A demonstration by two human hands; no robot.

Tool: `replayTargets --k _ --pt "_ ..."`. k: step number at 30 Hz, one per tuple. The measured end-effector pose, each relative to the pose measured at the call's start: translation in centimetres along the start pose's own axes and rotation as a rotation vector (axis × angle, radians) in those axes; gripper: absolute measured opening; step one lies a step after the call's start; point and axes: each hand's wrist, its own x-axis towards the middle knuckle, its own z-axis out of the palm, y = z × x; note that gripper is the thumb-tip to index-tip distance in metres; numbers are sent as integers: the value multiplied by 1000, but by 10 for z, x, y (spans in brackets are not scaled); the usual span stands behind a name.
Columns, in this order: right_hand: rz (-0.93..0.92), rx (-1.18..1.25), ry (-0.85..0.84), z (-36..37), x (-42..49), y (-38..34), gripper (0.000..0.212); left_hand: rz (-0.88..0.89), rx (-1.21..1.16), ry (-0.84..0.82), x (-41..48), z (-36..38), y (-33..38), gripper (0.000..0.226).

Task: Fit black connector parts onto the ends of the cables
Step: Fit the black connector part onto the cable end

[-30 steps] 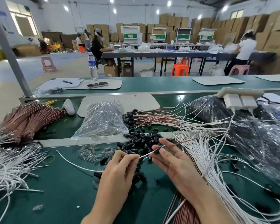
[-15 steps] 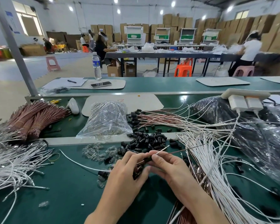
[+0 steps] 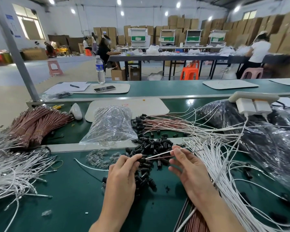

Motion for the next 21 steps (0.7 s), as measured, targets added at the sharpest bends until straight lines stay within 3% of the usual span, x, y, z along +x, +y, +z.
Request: replayTargets --k 14,21 --pt "-189 350 304 -33 1 -29 12 19 67 254 -1 -6 4 34" --pt "-255 451 348 -37 1 -35 15 -27 216 332 5 -13 -6 27"
